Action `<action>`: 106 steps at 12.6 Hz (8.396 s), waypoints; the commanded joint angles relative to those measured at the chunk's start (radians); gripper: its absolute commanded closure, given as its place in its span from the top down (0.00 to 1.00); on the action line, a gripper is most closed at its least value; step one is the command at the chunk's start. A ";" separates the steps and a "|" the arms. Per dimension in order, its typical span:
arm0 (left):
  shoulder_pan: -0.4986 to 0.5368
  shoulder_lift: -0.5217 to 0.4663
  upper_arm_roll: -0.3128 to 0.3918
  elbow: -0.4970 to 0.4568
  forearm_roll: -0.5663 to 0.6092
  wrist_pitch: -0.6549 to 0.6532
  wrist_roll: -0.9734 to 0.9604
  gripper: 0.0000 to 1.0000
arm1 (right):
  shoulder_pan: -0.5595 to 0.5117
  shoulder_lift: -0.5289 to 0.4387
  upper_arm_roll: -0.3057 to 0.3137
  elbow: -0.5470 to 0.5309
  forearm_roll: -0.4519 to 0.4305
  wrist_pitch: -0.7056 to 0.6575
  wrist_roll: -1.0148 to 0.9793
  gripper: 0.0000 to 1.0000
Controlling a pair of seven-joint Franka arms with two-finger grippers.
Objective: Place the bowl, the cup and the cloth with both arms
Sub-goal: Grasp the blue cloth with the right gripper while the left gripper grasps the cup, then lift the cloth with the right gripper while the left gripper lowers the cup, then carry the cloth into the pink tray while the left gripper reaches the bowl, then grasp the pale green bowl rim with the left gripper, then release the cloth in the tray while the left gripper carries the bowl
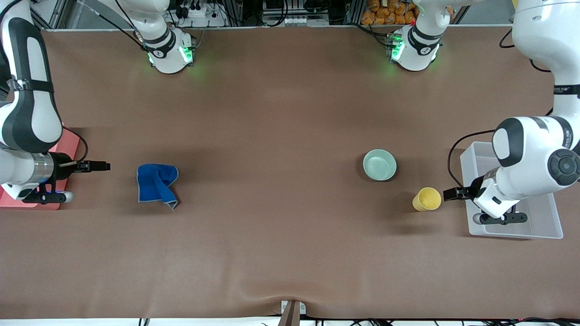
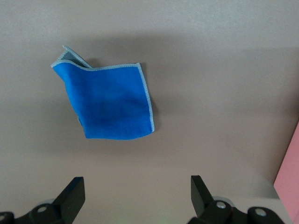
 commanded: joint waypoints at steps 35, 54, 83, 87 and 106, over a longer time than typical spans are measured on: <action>0.101 0.172 0.194 0.244 -0.095 -0.095 0.316 0.00 | 0.164 -0.059 0.017 -0.550 0.111 0.751 -0.093 0.15; 0.107 0.226 0.197 0.228 -0.084 0.018 0.434 0.48 | -0.074 -0.399 0.008 -0.455 0.097 0.637 -0.186 0.00; -0.059 -0.163 -0.202 -0.557 0.110 0.309 -0.378 0.62 | -0.640 0.008 0.008 0.005 -0.254 0.320 -1.182 0.00; -0.071 -0.143 -0.202 -0.558 0.110 0.338 -0.423 0.00 | -0.677 0.073 0.008 0.022 -0.091 0.430 -1.183 0.00; 0.285 -0.131 0.017 -0.037 0.130 -0.194 0.314 0.00 | -0.614 0.058 0.015 0.064 0.025 0.433 -0.914 1.00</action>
